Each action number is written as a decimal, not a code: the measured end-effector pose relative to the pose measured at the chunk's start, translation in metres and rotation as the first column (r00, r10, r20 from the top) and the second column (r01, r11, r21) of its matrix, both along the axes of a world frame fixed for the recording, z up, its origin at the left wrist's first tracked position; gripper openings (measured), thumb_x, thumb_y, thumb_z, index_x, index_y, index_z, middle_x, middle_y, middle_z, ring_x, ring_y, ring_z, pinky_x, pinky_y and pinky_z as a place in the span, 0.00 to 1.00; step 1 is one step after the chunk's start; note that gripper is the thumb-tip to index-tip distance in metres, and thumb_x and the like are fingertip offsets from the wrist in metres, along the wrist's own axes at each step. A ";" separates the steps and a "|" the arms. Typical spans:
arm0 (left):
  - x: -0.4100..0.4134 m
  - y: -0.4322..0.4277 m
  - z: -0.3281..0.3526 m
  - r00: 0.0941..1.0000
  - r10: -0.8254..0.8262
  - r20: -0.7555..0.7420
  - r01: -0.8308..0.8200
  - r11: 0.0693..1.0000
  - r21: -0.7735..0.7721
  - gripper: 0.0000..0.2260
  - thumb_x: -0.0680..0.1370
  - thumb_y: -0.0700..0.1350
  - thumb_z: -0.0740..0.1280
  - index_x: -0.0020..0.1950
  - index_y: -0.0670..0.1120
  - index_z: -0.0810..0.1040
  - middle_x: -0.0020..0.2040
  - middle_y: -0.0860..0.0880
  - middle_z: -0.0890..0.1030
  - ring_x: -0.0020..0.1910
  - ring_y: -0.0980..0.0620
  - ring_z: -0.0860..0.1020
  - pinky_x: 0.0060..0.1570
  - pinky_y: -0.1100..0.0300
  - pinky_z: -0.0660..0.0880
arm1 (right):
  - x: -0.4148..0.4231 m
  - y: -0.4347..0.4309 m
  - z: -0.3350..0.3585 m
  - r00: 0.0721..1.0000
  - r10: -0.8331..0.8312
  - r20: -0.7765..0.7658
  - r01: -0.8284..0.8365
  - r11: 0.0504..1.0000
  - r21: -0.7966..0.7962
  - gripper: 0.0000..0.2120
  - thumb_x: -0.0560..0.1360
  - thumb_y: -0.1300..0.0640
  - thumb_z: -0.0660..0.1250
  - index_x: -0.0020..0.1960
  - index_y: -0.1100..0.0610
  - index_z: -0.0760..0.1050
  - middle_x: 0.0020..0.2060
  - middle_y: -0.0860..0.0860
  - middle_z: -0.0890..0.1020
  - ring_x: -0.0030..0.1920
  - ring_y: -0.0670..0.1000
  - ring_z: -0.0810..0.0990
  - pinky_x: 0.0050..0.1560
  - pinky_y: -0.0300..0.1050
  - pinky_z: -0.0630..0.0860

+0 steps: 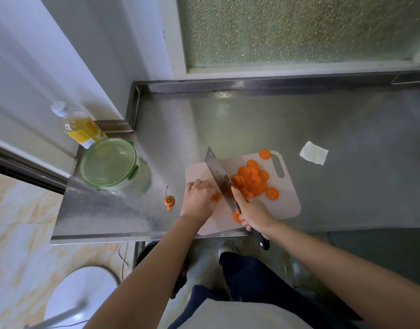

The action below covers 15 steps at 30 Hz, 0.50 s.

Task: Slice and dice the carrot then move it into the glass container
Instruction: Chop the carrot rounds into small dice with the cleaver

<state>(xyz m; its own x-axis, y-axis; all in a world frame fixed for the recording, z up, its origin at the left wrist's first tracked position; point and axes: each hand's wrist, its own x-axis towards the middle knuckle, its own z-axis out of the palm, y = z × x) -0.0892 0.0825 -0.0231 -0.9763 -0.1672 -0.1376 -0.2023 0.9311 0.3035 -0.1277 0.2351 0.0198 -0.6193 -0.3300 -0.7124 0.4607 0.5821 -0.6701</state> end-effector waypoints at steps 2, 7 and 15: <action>0.001 0.001 -0.001 1.000 0.026 -0.009 -0.026 1.000 -0.011 0.12 0.79 0.50 0.60 0.58 0.53 0.80 0.59 0.54 0.77 0.60 0.51 0.69 0.65 0.59 0.56 | 0.000 0.000 -0.001 1.000 -0.005 -0.012 0.005 1.000 0.004 0.26 0.79 0.37 0.53 0.32 0.56 0.63 0.19 0.46 0.63 0.21 0.46 0.61 0.23 0.38 0.58; 0.006 -0.005 -0.001 0.997 0.066 -0.050 -0.061 0.993 0.098 0.15 0.77 0.48 0.65 0.64 0.49 0.76 0.66 0.51 0.74 0.68 0.50 0.66 0.71 0.56 0.51 | 0.002 -0.002 -0.003 0.999 0.000 -0.032 0.000 1.000 0.024 0.26 0.79 0.38 0.53 0.32 0.56 0.63 0.20 0.47 0.64 0.21 0.47 0.62 0.23 0.38 0.60; 0.024 -0.023 0.005 0.969 0.206 0.134 -0.240 0.910 0.339 0.30 0.71 0.40 0.73 0.71 0.49 0.67 0.65 0.45 0.65 0.56 0.44 0.74 0.49 0.61 0.70 | 0.011 -0.009 -0.012 0.998 -0.059 0.000 0.059 0.998 0.035 0.26 0.79 0.39 0.54 0.30 0.56 0.63 0.16 0.46 0.63 0.17 0.45 0.62 0.22 0.38 0.58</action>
<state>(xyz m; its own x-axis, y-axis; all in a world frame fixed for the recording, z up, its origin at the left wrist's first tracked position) -0.0649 0.0596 -0.0185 -0.8990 -0.3037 -0.3156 -0.4355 0.6957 0.5712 -0.1168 0.2261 0.0079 -0.6362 -0.2680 -0.7235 0.4953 0.5771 -0.6493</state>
